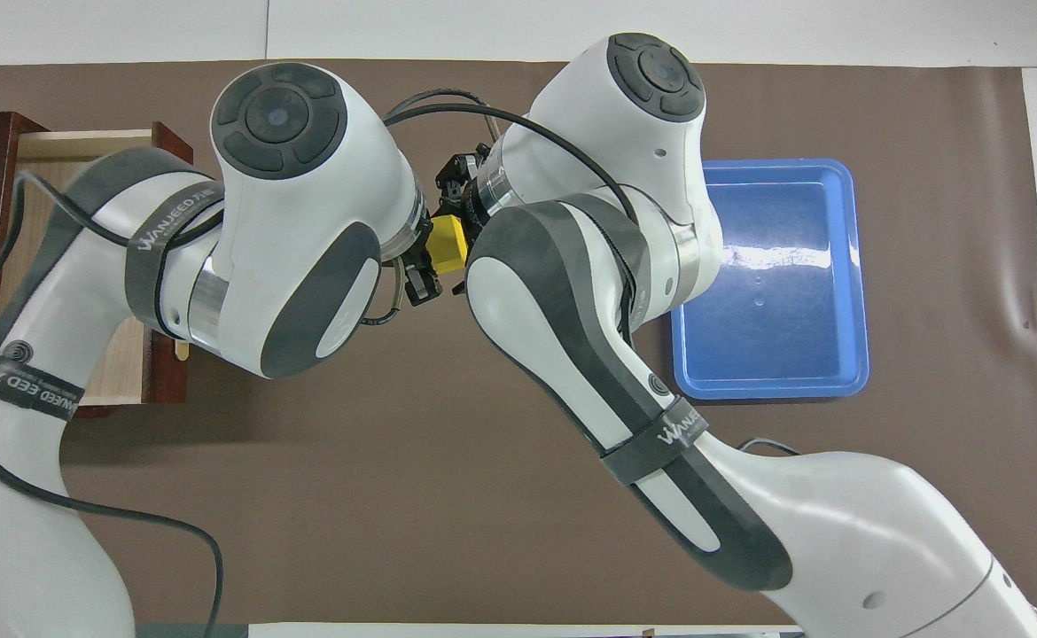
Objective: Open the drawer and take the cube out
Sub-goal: 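Grasp the yellow cube with the right gripper beside the left gripper, then open the left gripper while the right gripper carries the cube away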
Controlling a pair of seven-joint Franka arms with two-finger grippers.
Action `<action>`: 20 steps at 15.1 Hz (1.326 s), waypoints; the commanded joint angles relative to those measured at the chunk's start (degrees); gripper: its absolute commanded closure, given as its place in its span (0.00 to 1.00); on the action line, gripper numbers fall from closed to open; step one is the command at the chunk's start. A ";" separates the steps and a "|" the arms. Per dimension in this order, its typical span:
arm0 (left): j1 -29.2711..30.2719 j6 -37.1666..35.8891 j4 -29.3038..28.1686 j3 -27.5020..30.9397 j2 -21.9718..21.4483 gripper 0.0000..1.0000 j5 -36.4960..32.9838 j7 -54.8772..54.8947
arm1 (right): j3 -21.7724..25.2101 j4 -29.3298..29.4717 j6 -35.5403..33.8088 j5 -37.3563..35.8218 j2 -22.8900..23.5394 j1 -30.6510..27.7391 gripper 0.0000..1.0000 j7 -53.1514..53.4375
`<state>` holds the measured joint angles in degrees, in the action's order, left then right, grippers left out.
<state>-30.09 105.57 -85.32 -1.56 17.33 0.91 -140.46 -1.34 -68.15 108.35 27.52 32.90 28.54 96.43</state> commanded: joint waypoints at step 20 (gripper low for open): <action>6.45 -7.31 -1.07 0.94 -1.68 0.00 -0.47 11.78 | -0.07 -6.71 0.81 5.60 -5.73 -14.89 1.00 -14.49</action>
<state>-25.47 100.05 -85.41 -0.19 17.07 0.62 -130.48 -0.80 -68.32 109.32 30.33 31.87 18.90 88.57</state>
